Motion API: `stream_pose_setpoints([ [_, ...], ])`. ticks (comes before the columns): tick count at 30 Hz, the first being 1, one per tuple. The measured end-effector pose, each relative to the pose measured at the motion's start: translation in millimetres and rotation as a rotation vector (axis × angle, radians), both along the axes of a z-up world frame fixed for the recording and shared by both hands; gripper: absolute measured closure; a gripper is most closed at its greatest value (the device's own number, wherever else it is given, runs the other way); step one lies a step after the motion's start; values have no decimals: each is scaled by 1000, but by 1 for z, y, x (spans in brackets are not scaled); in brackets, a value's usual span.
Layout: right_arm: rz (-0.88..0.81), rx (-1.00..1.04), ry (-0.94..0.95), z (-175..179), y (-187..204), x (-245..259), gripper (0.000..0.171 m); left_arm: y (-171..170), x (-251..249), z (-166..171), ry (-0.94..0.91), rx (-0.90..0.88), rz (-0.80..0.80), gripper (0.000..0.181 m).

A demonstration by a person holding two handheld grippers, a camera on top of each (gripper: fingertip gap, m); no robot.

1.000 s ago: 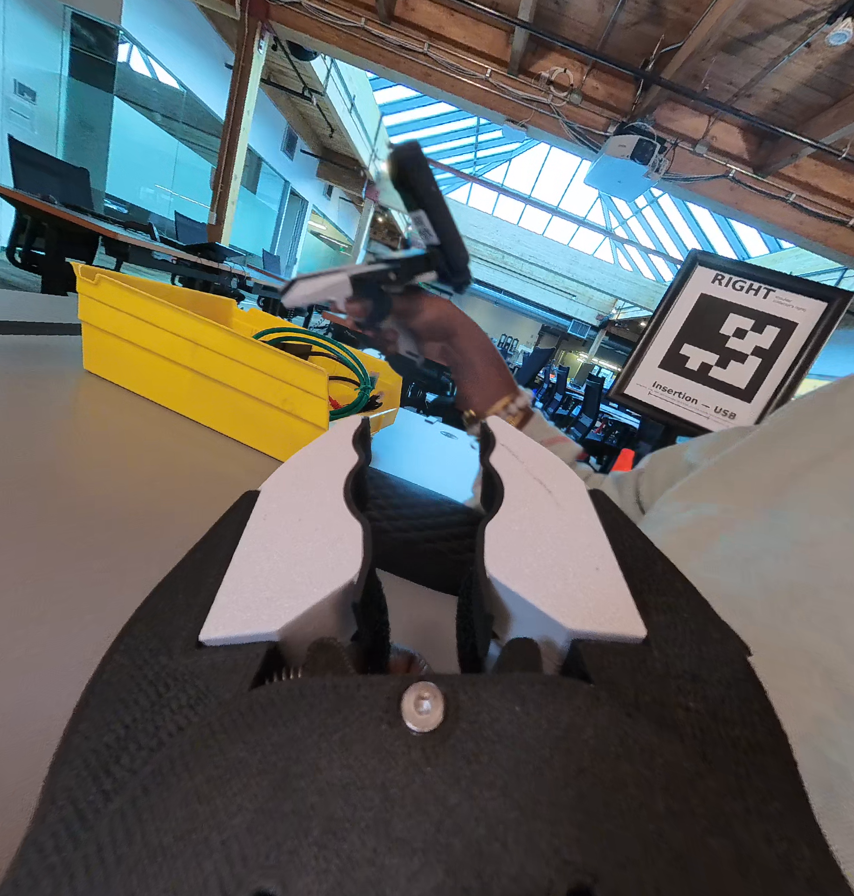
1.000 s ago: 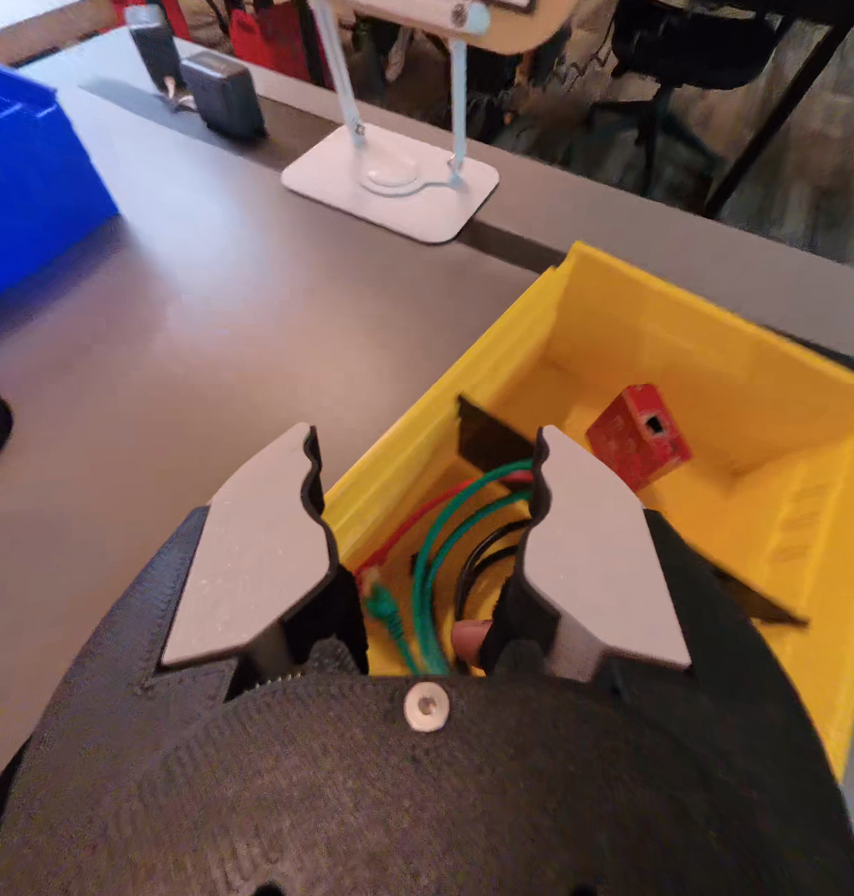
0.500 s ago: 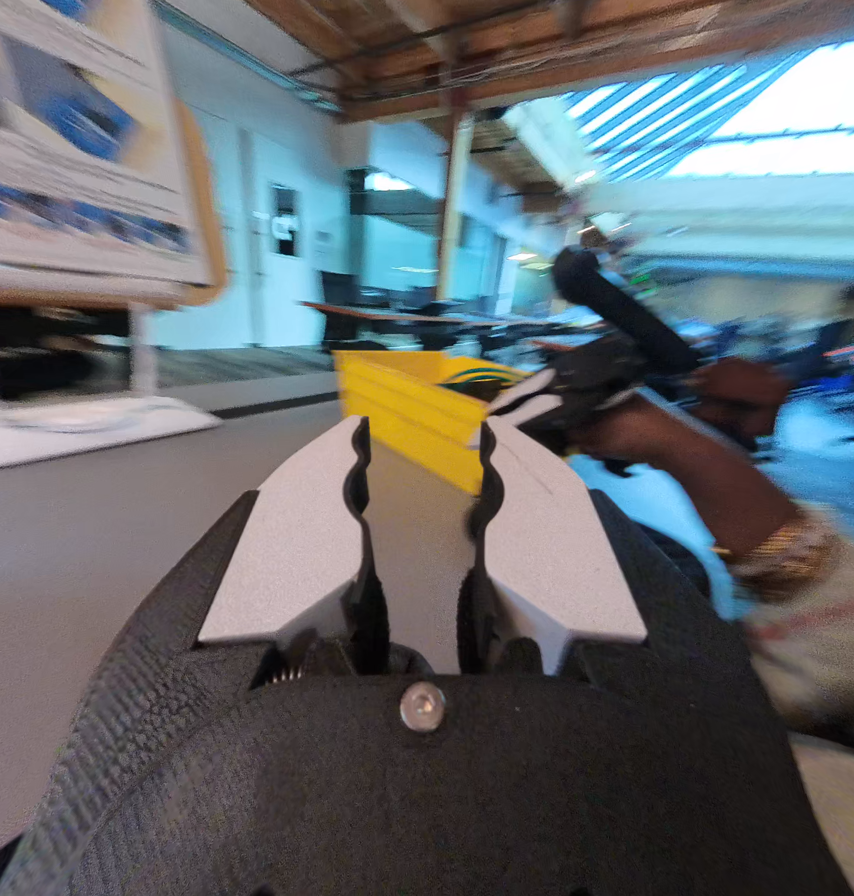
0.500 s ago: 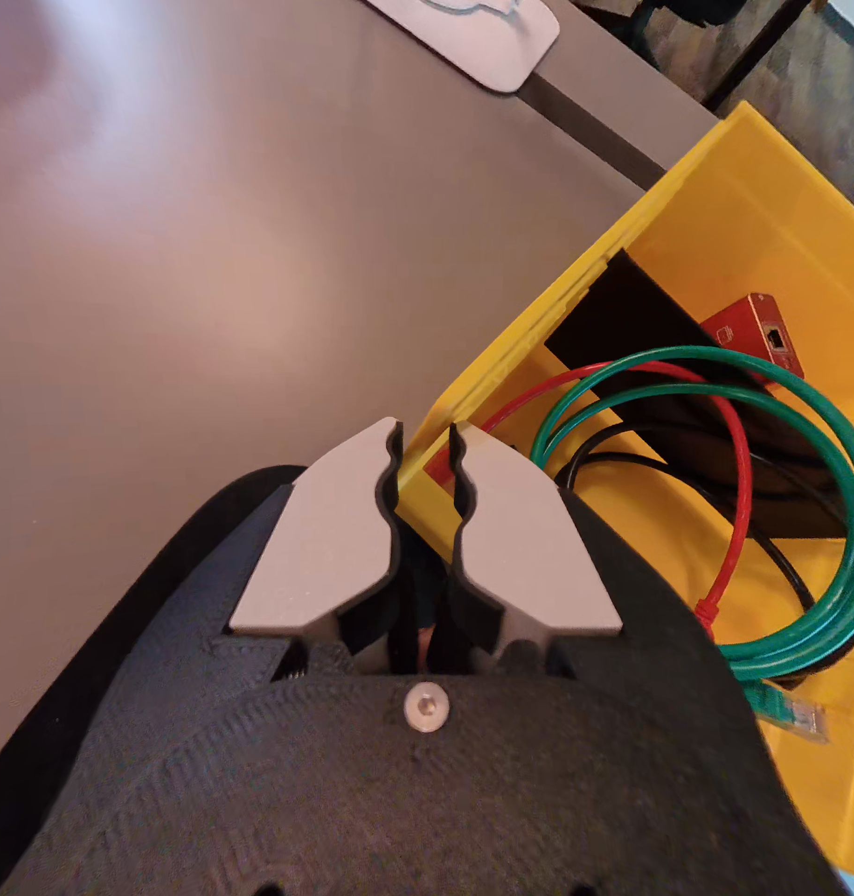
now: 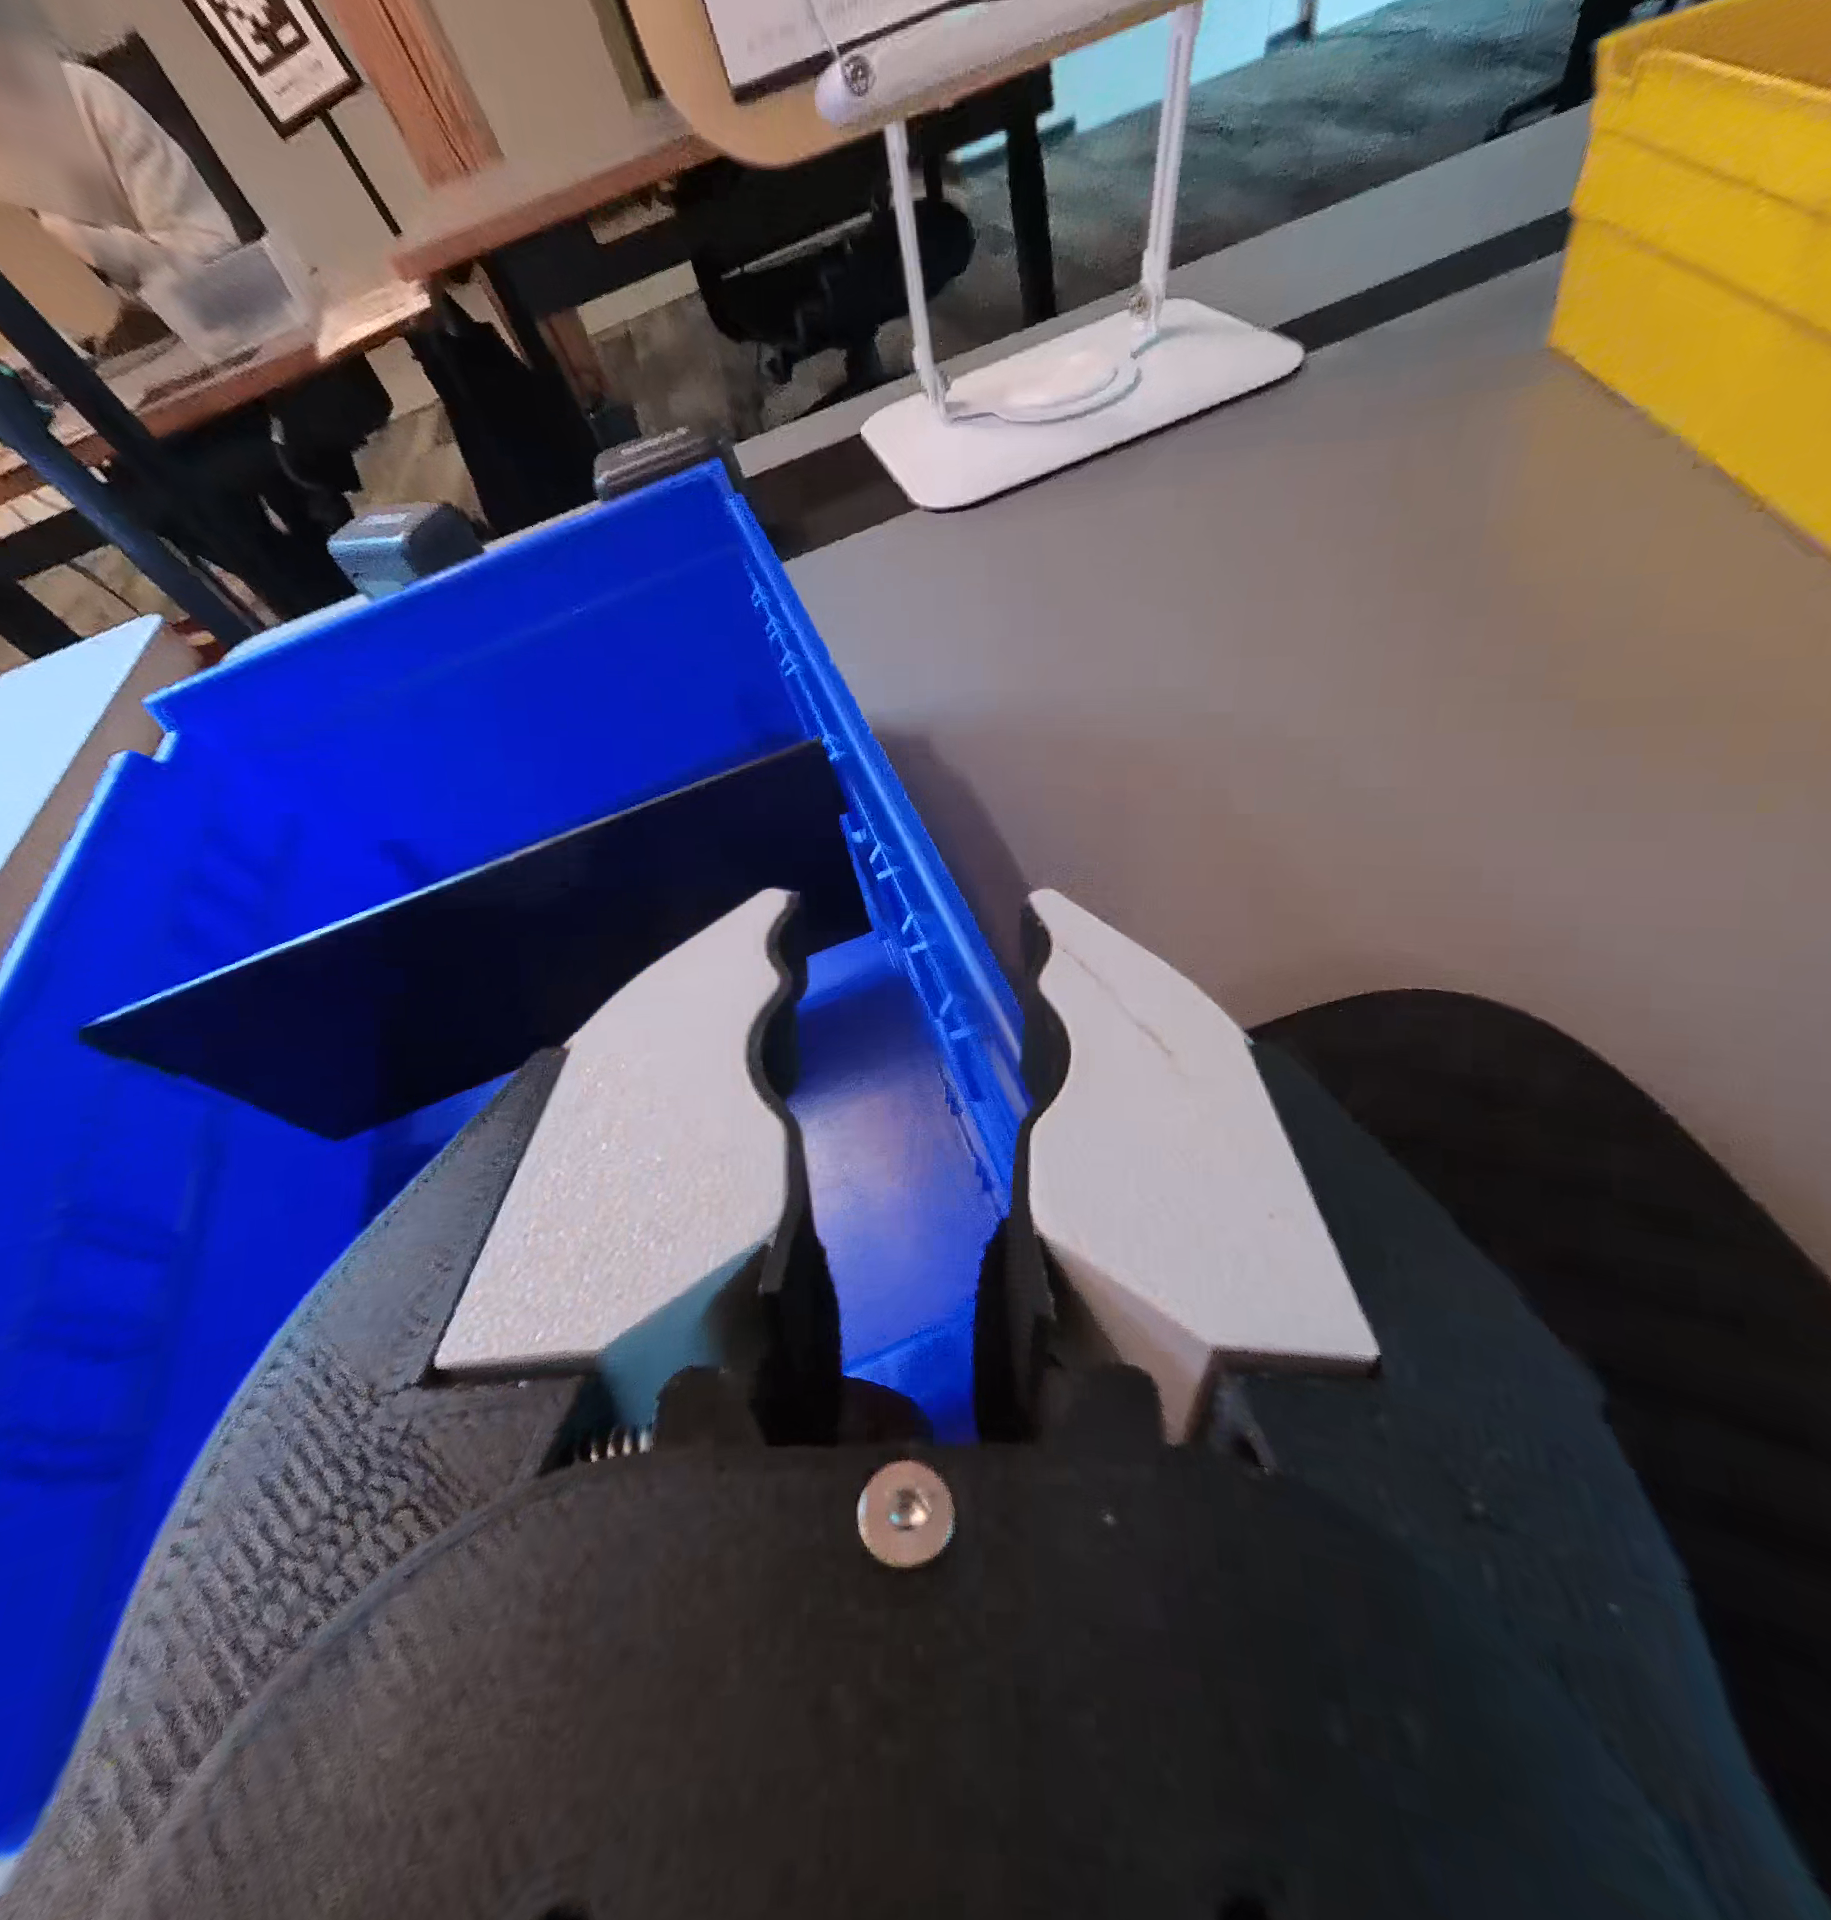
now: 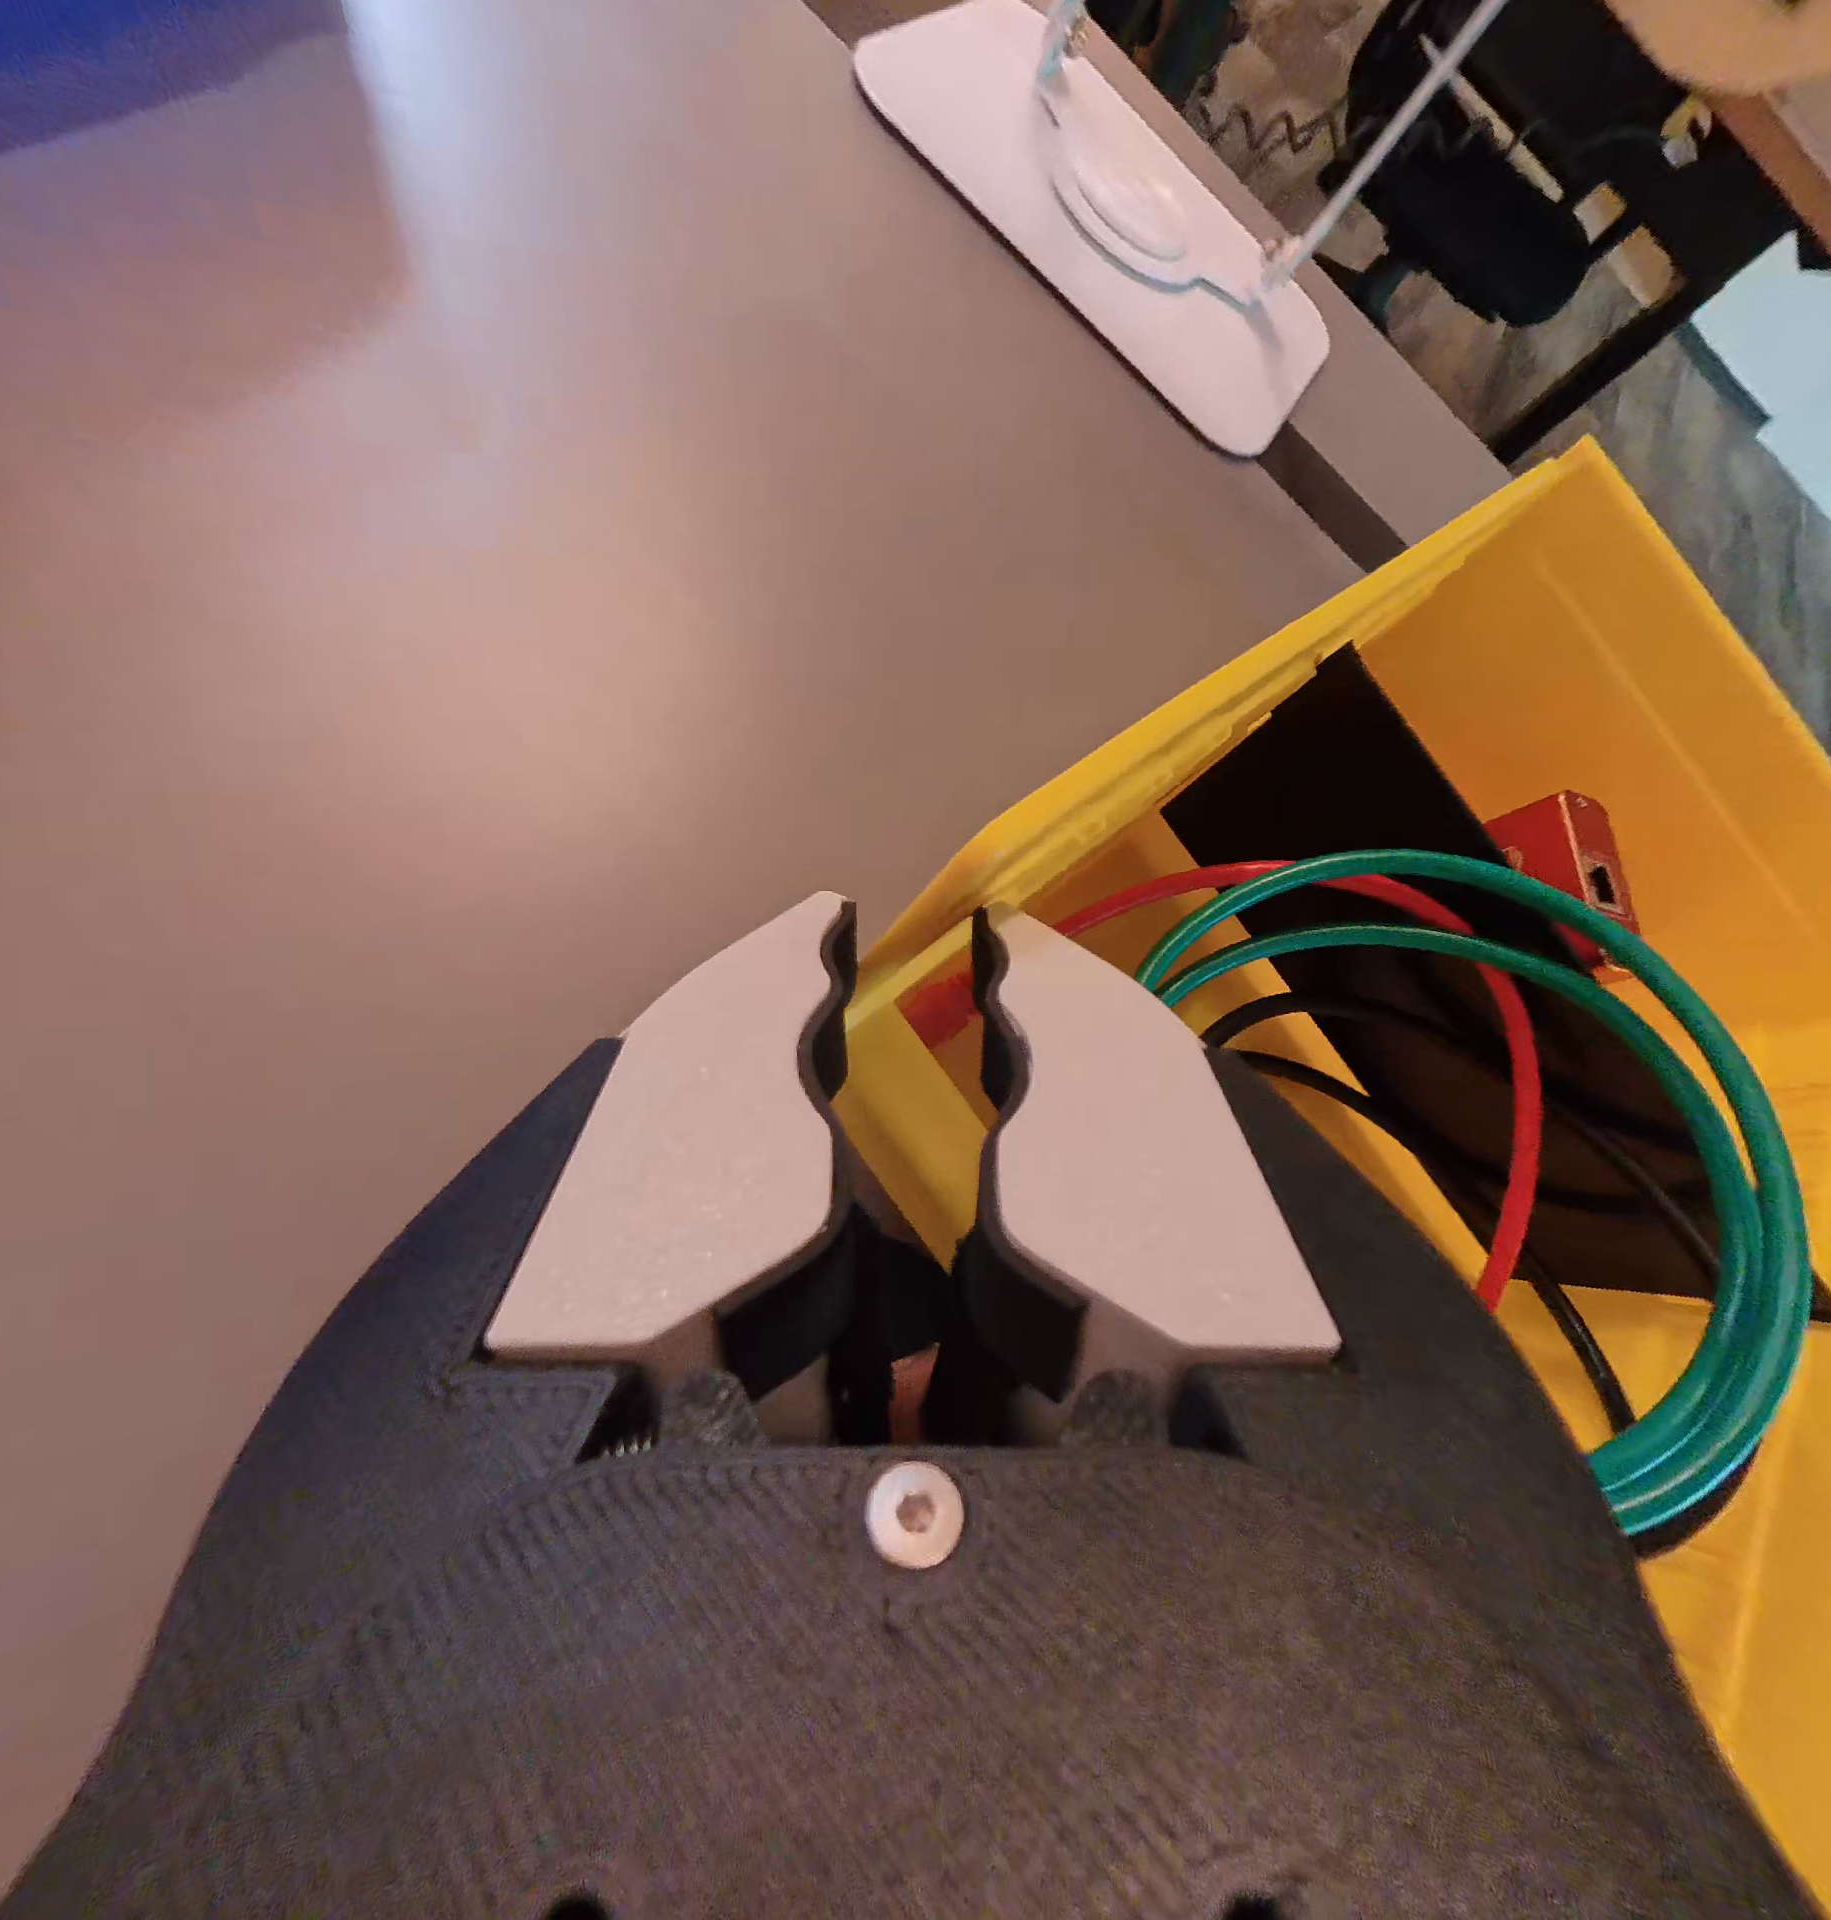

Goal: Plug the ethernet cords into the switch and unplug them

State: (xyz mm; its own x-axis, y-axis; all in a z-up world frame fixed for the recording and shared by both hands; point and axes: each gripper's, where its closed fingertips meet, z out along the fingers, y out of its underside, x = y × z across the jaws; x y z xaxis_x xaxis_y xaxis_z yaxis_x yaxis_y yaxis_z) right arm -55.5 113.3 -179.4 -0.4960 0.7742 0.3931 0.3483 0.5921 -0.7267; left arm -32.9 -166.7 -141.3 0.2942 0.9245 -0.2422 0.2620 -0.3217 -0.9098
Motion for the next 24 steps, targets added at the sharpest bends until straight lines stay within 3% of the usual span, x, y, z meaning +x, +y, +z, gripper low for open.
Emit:
stream_pose_setpoints([
  [5, 112, -8, 17, 1, -41, 3, 149, 9, -4, -1, 26, 71, -32, 166],
  [13, 334, 12, 66, 2, -127, 16, 148, 0, -15, 3, 122, 109, 94, 172],
  [24, 567, 24, 74, 2, -215, 19, 148, -58, -19, 7, 228, 102, 314, 176],
])
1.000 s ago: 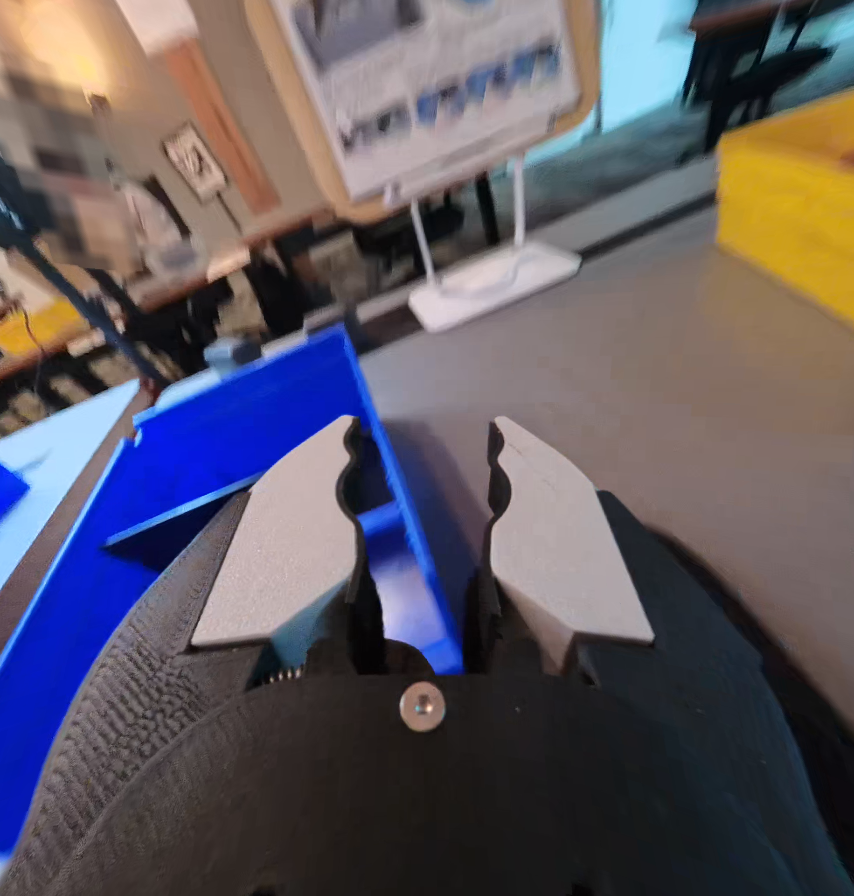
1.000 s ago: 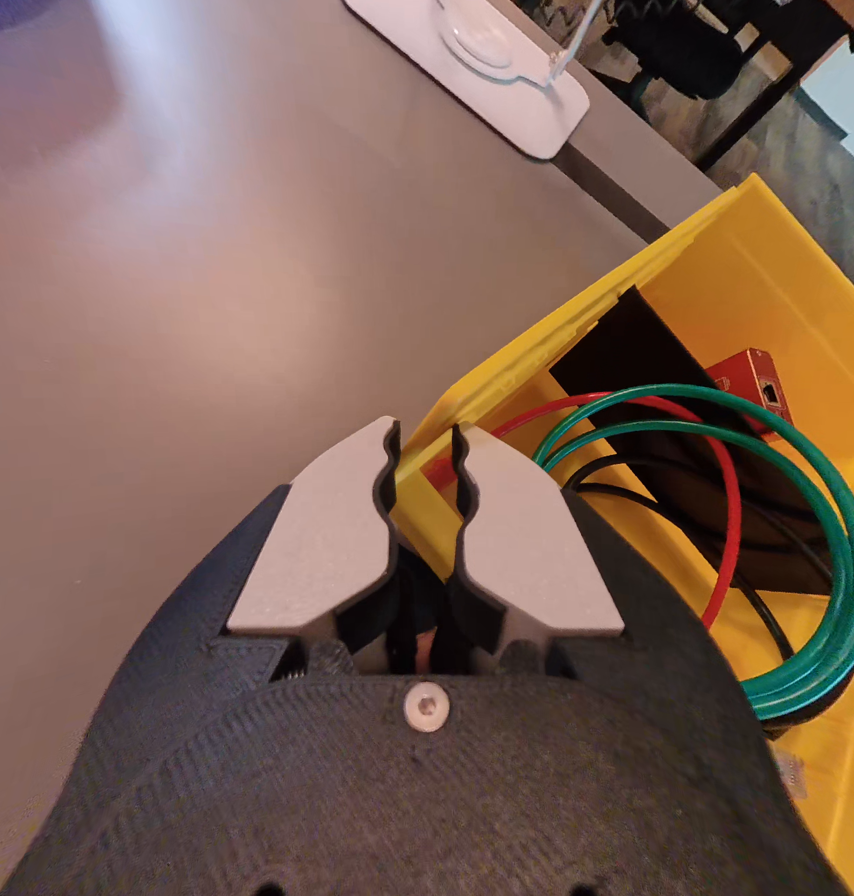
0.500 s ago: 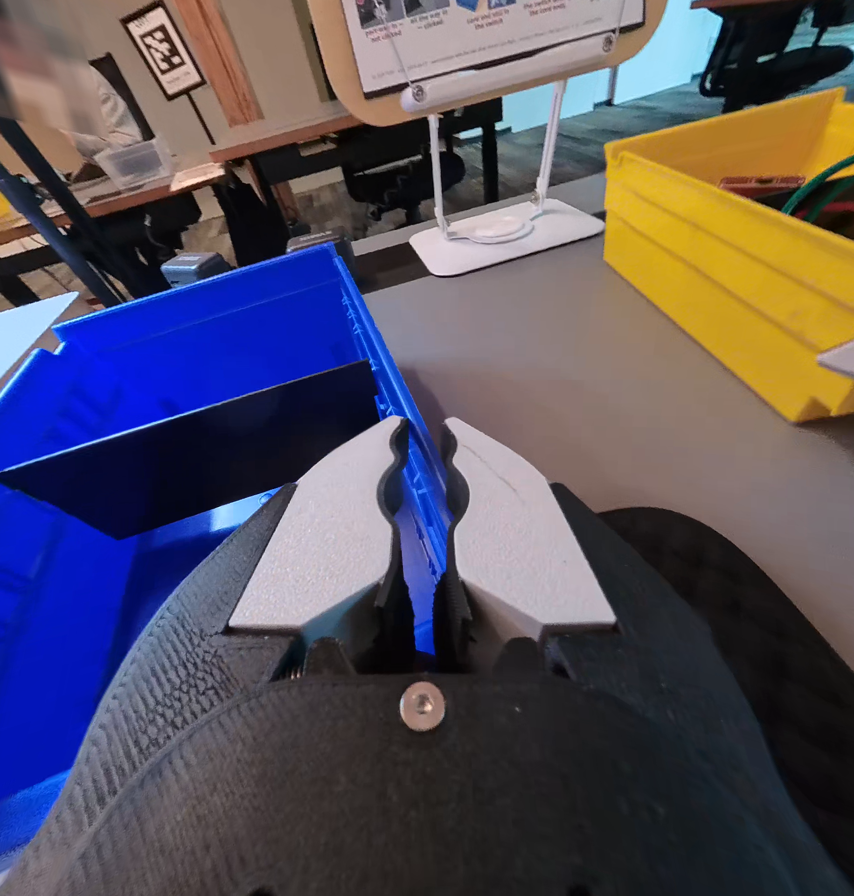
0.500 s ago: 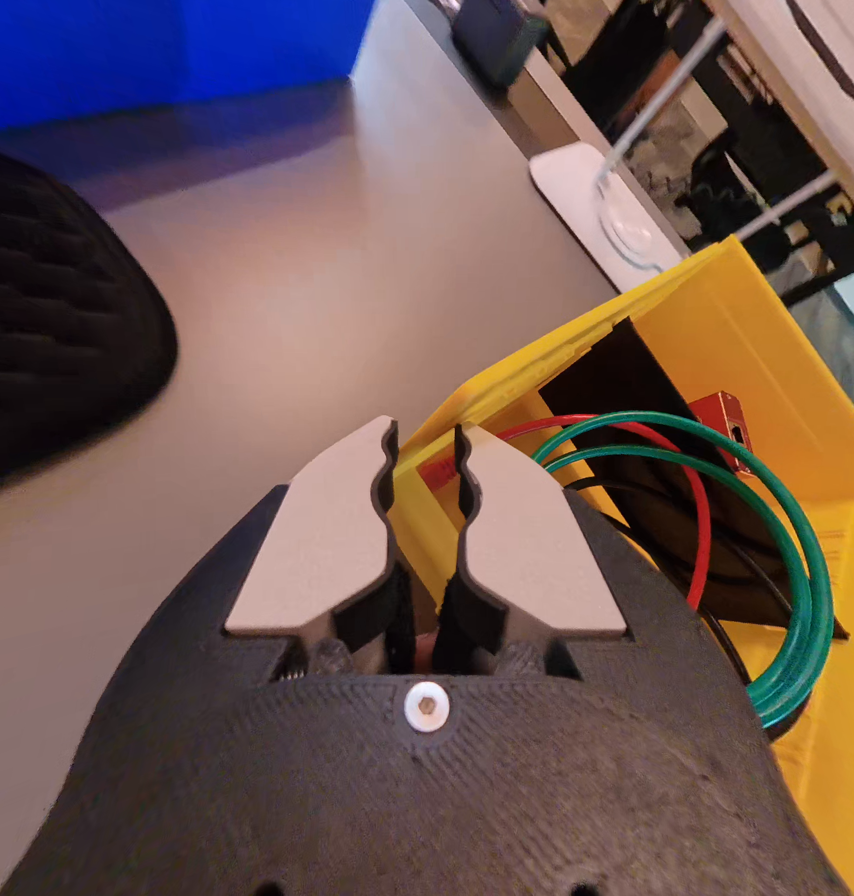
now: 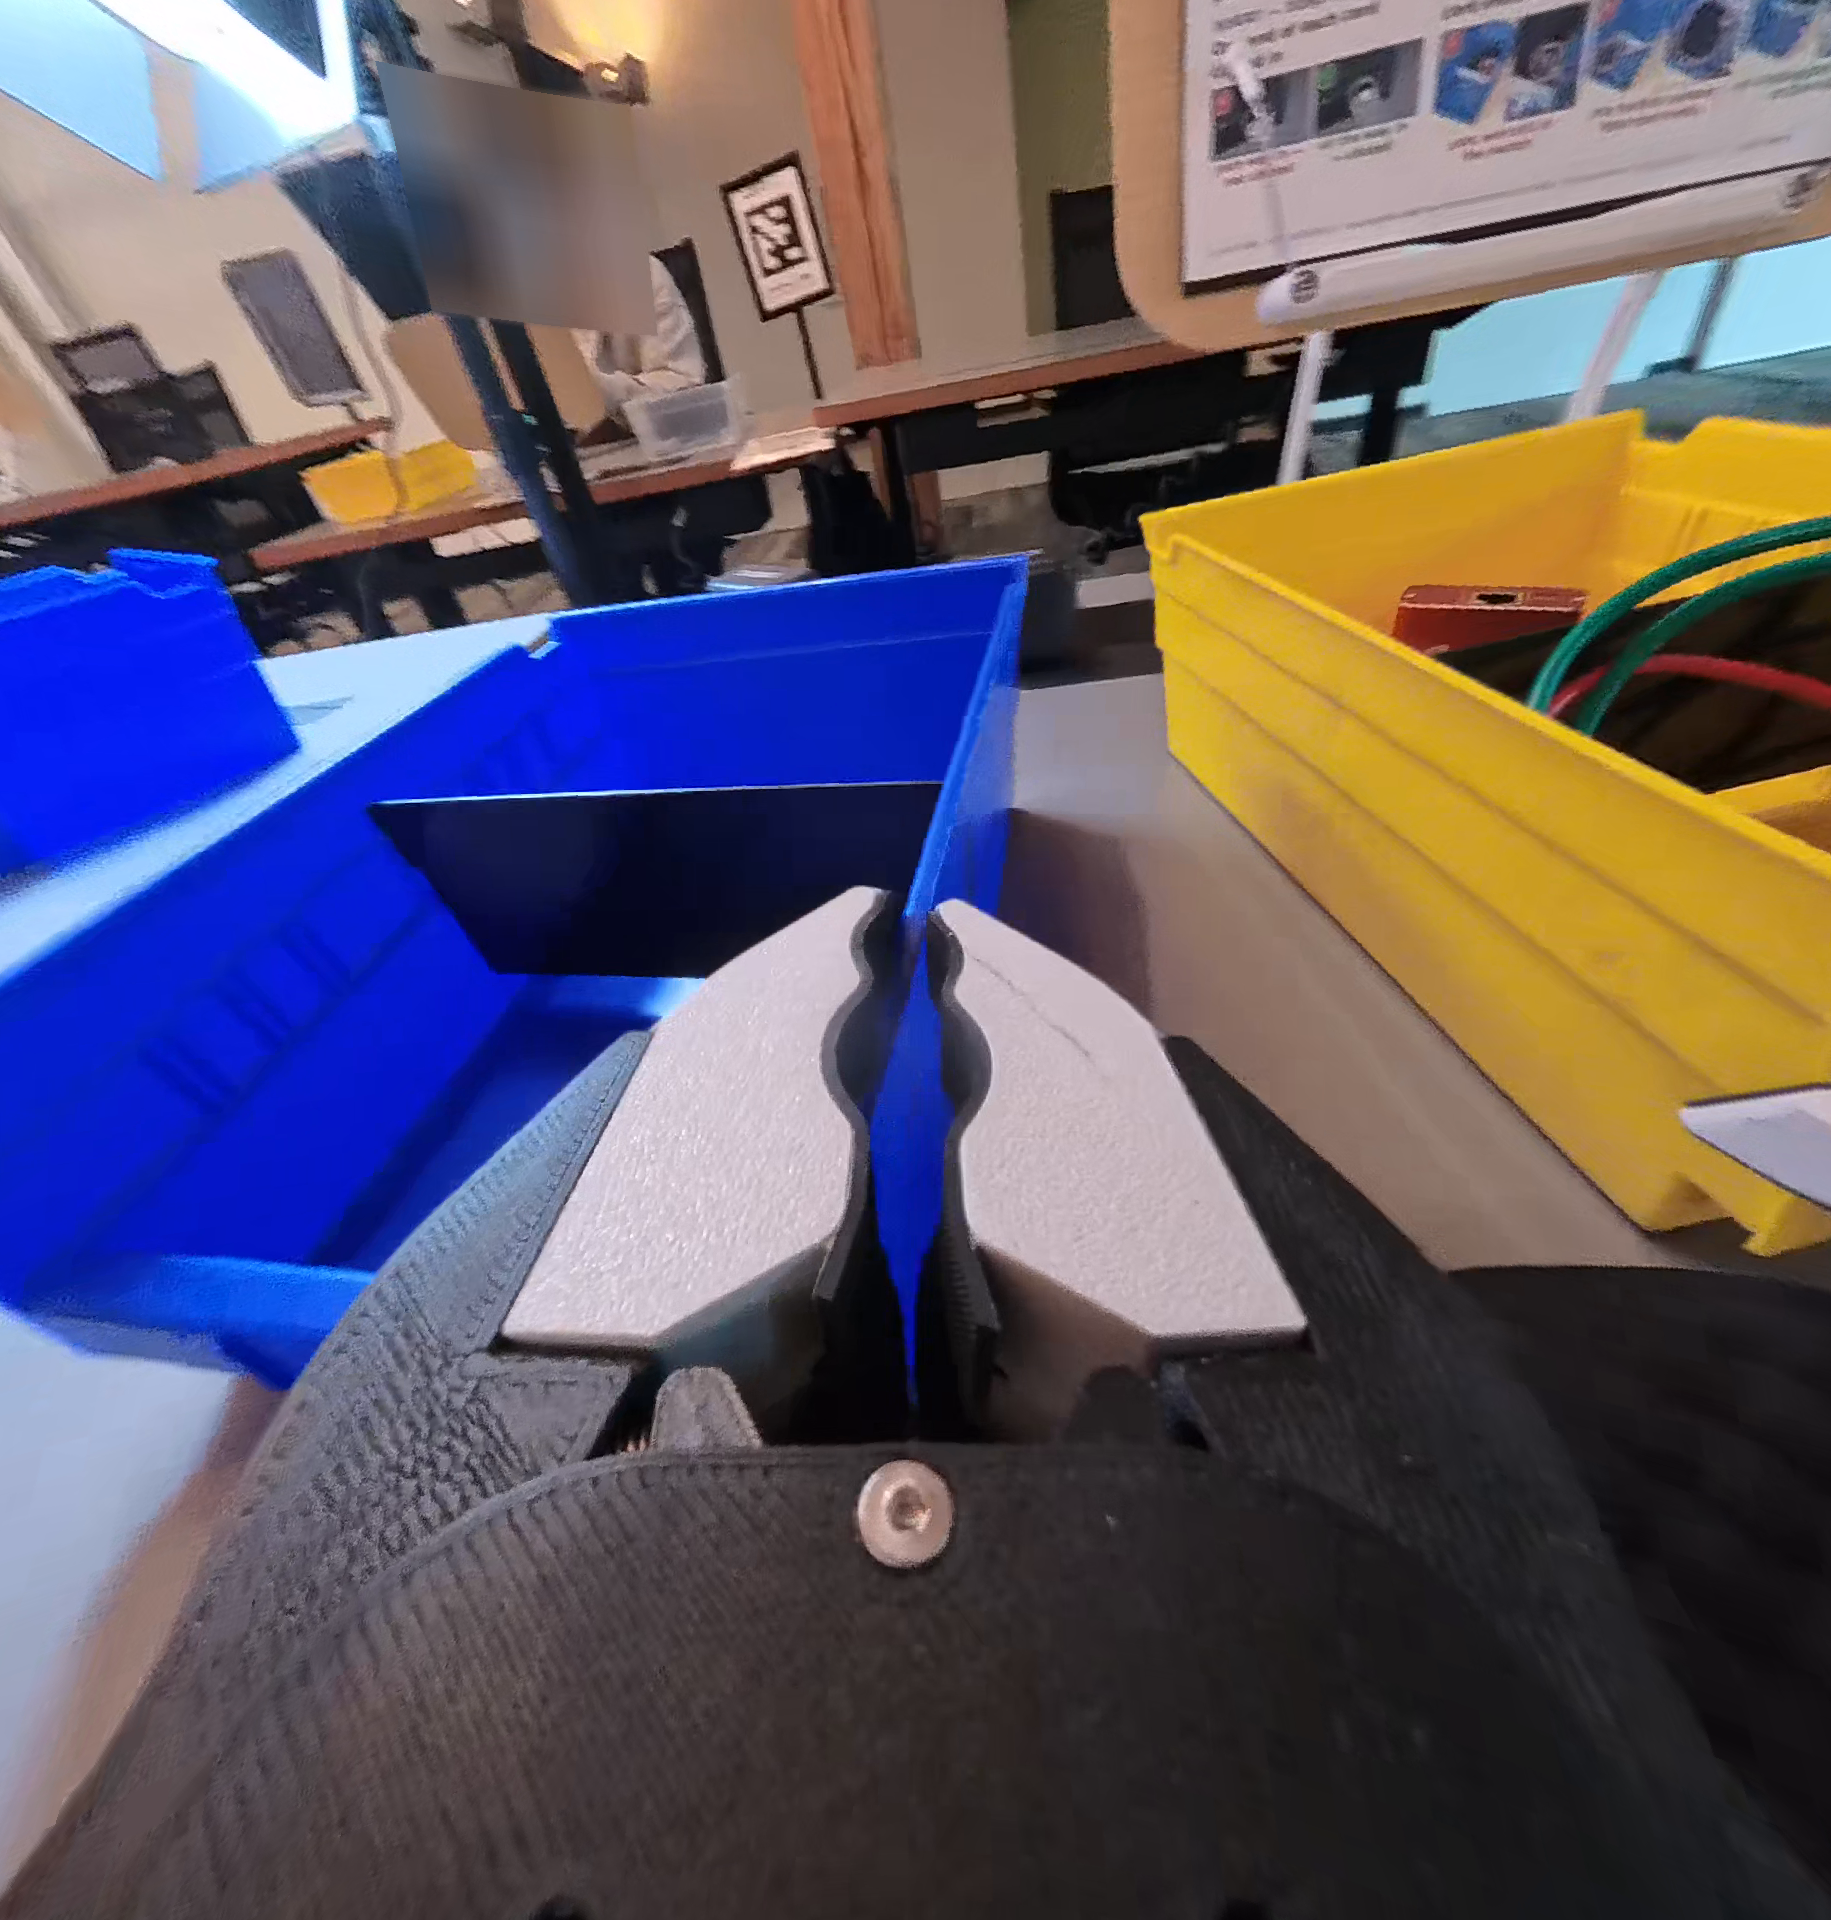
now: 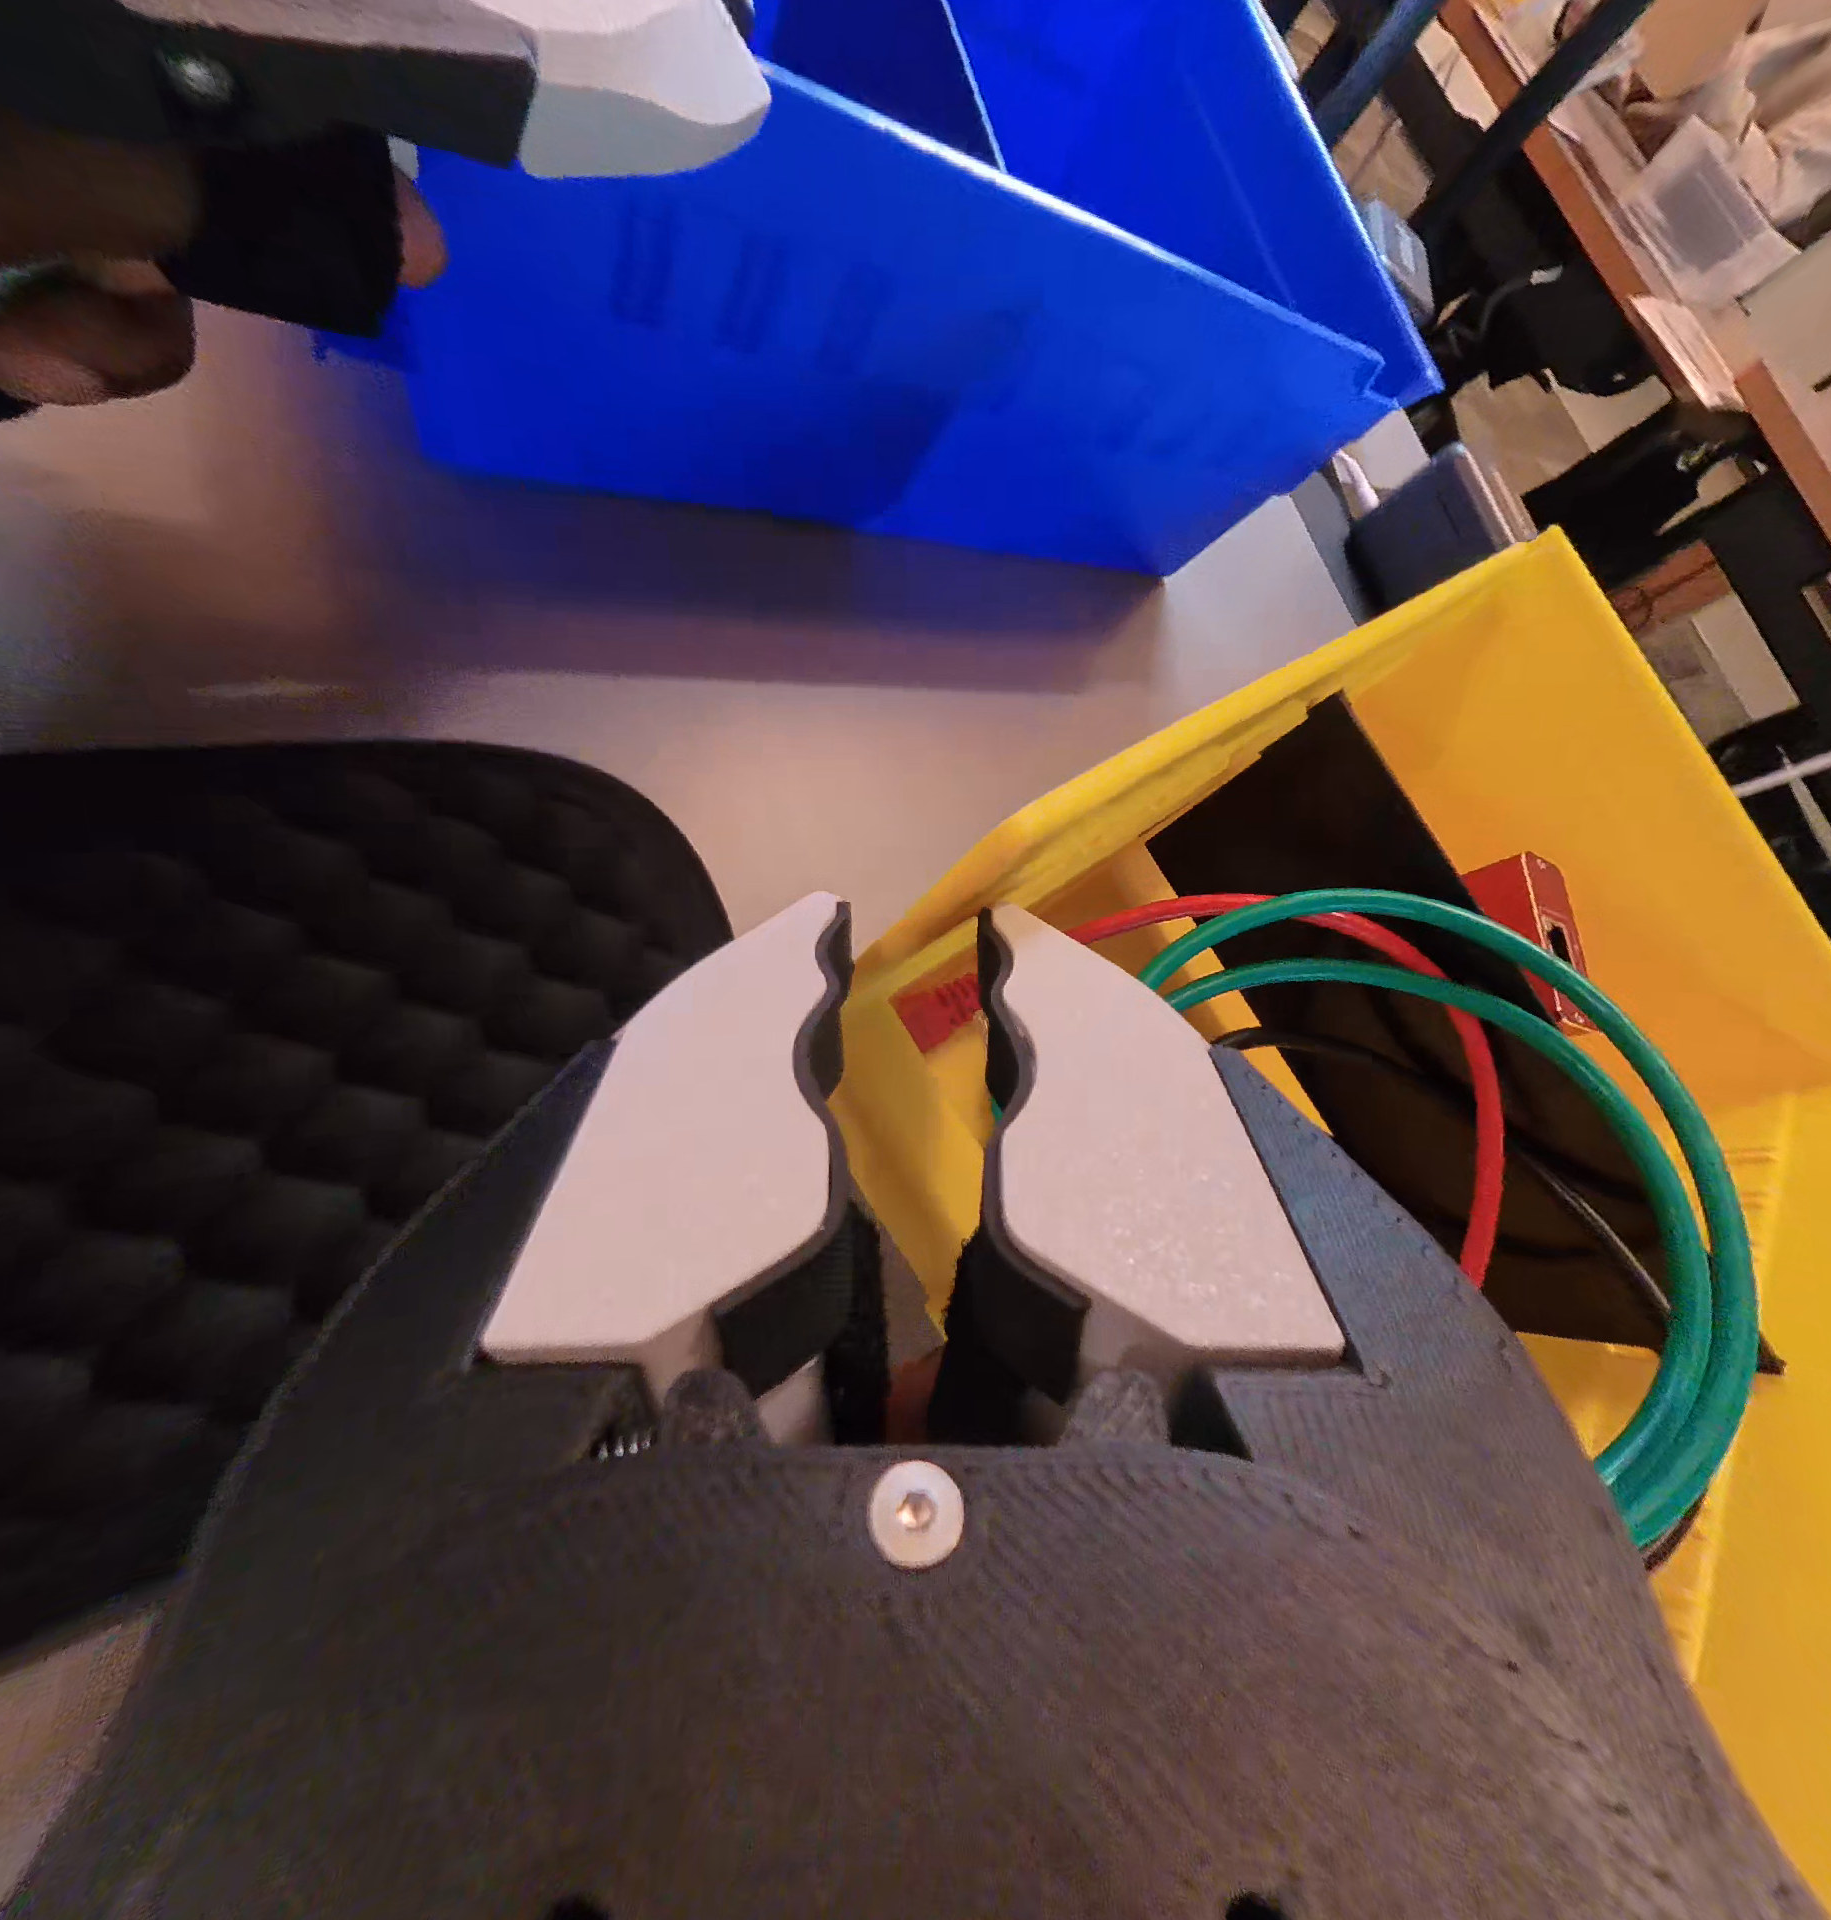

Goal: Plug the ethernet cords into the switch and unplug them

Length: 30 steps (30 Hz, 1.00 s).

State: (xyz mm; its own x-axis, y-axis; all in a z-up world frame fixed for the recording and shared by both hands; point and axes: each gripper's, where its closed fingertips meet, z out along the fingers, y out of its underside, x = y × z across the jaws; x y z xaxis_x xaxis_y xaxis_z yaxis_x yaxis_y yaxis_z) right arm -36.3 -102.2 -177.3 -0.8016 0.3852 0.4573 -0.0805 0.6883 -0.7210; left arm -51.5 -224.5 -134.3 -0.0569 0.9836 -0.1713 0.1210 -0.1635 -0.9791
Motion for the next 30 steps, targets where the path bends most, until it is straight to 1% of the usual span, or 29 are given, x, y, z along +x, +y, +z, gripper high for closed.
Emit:
stream_pose_setpoints([
  [3, 45, 1, 9, 0, -13, 2, 148, -12, 1, 0, 5, -40, 60, 176],
  [7, 114, -11, 10, 0, -28, 7, 147, -22, 4, 2, 13, -91, 127, 177],
  [9, 149, -7, 25, 0, -32, 9, 147, -23, 4, 3, 13, -90, 145, 177],
  [11, 188, -11, 33, 1, -34, 12, 147, -14, 2, 0, 11, -28, 108, 177],
  [13, 218, -38, 14, 1, -34, 14, 147, 5, 2, 4, 42, 30, 15, 181],
  [14, 230, -54, 3, 0, -34, 14, 147, 14, 4, 10, 69, 72, -32, 179],
  [15, 236, -68, -6, 0, -33, 14, 147, 22, 5, 15, 82, 103, -73, 173],
  [17, 234, -86, -14, 1, -29, 14, 147, 23, 8, 29, 107, 112, -100, 142],
  [18, 222, -103, -3, 4, -28, 14, 144, 15, 13, 41, 151, 108, -91, 130],
  [19, 208, -137, 19, 10, -28, 14, 131, -1, 20, 55, 210, 106, -53, 127],
  [20, 200, -185, 41, 20, -30, 16, 124, -21, 29, 67, 269, 104, 0, 126],
  [22, 207, -319, 77, 44, -39, 26, 120, -72, 46, 78, 342, 132, 143, 125],
  [23, 227, -384, 90, 56, -46, 34, 119, -99, 52, 74, 344, 160, 215, 125],
  [24, 250, -435, 100, 64, -53, 42, 115, -124, 55, 64, 322, 189, 276, 124],
  [25, 268, -463, 101, 69, -61, 49, 111, -148, 56, 46, 269, 215, 335, 122],
  [27, 286, -459, 48, 63, -78, 58, 107, -189, 56, -4, 100, 268, 441, 114],
  [28, 286, -441, 2, 56, -86, 60, 106, -200, 54, -25, 37, 311, 447, 114],
  [29, 280, -428, -40, 49, -93, 60, 104, -198, 49, -32, -6, 408, 382, 120],
  [30, 269, -425, -72, 44, -98, 58, 105, -186, 45, -30, 7, 474, 259, 137],
])
